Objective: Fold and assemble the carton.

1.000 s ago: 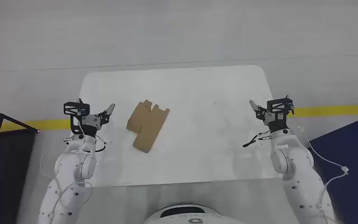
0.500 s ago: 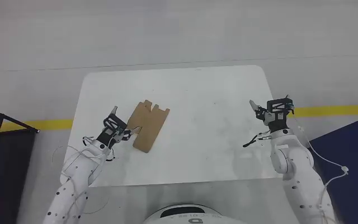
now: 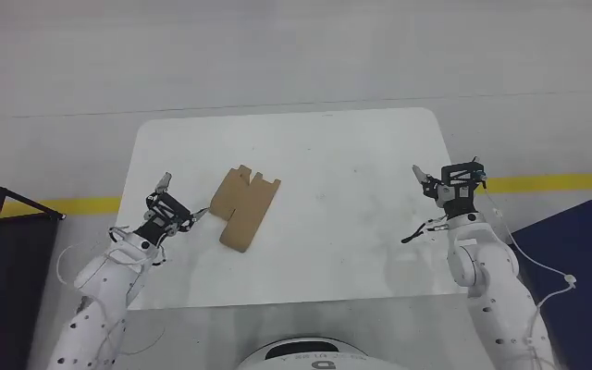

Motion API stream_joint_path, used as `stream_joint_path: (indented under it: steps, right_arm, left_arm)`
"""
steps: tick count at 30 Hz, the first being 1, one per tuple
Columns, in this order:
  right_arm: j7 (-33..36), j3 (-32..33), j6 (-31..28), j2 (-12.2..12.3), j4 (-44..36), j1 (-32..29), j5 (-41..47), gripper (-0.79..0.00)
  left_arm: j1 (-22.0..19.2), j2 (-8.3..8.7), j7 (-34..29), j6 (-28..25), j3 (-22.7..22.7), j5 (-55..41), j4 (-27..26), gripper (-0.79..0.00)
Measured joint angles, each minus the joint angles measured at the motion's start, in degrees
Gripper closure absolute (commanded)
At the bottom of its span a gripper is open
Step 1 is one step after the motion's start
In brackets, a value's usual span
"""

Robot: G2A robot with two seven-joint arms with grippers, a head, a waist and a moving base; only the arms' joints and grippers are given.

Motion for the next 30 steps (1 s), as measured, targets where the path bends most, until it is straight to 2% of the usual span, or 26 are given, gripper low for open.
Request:
stream_joint_path:
  steps: [2,5,9,12,17,21,30]
  right_arm:
    - [0.00,0.00,0.00,0.00,0.00,0.00,0.00,-0.785]
    - [0.00,0.00,0.00,0.00,0.00,0.00,0.00,-0.785]
    - [0.00,0.00,0.00,0.00,0.00,0.00,0.00,-0.785]
    - [0.00,0.00,0.00,0.00,0.00,0.00,0.00,-0.785]
    - [0.00,0.00,0.00,0.00,0.00,0.00,0.00,-0.785]
    - [0.00,0.00,0.00,0.00,0.00,0.00,0.00,-0.785]
    - [0.00,0.00,0.00,0.00,0.00,0.00,0.00,-0.785]
  left_arm:
    - [1.61,0.48,4.67,-0.49,-0.46,7.41,-0.64,-0.785]
    - [3.36,1.01,9.44,-0.61,-1.07,13.30,-0.68,-0.785]
    - [2.54,1.11,8.09,1.20,0.74,18.07,1.50,-0.785]
    - [0.85,0.97,7.91,1.47,3.86,19.82,3.56,-0.785]
    - [-2.32,0.82,3.59,2.80,8.47,26.74,6.81,-0.785]
    - [-3.71,0.64,2.41,4.43,9.72,26.78,8.47,-0.785]
    - [-2.53,1.27,11.63,2.76,8.91,23.27,7.14,-0.785]
